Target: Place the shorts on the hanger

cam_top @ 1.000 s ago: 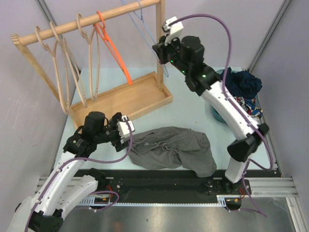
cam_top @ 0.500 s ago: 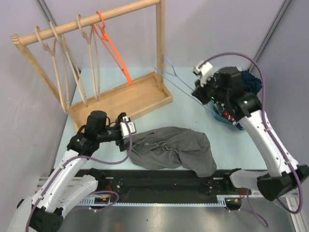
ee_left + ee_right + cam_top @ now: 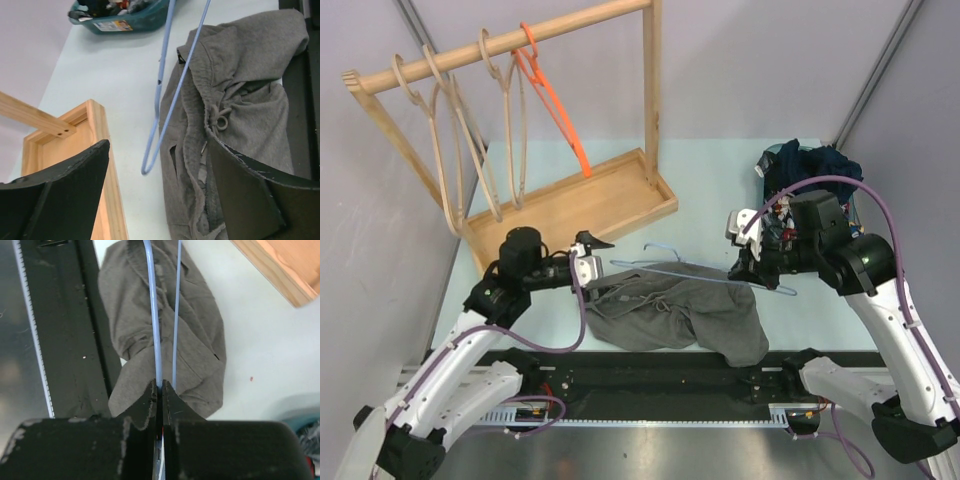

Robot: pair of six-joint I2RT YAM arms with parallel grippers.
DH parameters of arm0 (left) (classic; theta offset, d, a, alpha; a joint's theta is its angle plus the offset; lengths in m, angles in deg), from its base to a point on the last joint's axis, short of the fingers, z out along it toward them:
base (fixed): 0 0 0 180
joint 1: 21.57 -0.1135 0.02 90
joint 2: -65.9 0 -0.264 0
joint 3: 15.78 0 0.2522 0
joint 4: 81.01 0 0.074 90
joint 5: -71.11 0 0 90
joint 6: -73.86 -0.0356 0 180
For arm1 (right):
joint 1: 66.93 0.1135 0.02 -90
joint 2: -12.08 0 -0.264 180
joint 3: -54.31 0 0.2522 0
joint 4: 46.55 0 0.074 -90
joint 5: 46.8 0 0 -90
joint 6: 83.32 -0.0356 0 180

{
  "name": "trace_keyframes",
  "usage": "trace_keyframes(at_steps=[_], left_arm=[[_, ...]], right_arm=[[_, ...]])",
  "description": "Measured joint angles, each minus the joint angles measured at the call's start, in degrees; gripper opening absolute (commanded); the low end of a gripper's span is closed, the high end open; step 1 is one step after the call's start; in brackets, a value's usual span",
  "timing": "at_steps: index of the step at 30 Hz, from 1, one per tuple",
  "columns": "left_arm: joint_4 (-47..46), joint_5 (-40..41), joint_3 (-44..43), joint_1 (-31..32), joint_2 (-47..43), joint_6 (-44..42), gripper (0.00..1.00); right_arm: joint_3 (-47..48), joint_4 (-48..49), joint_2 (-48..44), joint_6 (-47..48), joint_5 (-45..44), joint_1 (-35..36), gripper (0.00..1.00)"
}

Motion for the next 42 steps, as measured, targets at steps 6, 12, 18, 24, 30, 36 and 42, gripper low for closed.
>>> trace_keyframes(at_steps=[6,12,18,24,30,36,42], left_arm=[[0.6,-1.1,0.1,1.6,2.8,-2.3,0.54],[2.3,-1.0,1.1,4.9,2.8,-4.0,0.2],[5.6,-1.0,1.1,5.5,3.0,-4.4,0.0],[8.0,-0.9,1.0,5.7,3.3,-3.2,0.0],[9.5,-0.3,0.8,5.8,5.7,-0.4,0.0],[9.3,0.7,0.8,5.8,6.5,3.8,0.0],[7.5,0.6,0.8,5.8,6.7,6.1,0.02]], right_arm=[[-0.4,-0.3,-0.5,0.2,0.4,4.6,0.0],[-0.5,0.7,-1.0,-0.2,-0.7,10.1,0.0],[-0.6,3.3,0.2,-1.4,-1.6,11.1,0.6],[-0.6,12.1,5.2,-4.4,-4.3,16.0,0.62],[-0.6,19.7,7.5,-6.6,-5.7,20.9,0.51],[-0.6,22.5,9.1,-6.8,-5.7,23.1,0.4],[-0.6,22.1,11.9,-5.7,-6.1,23.1,0.0]])
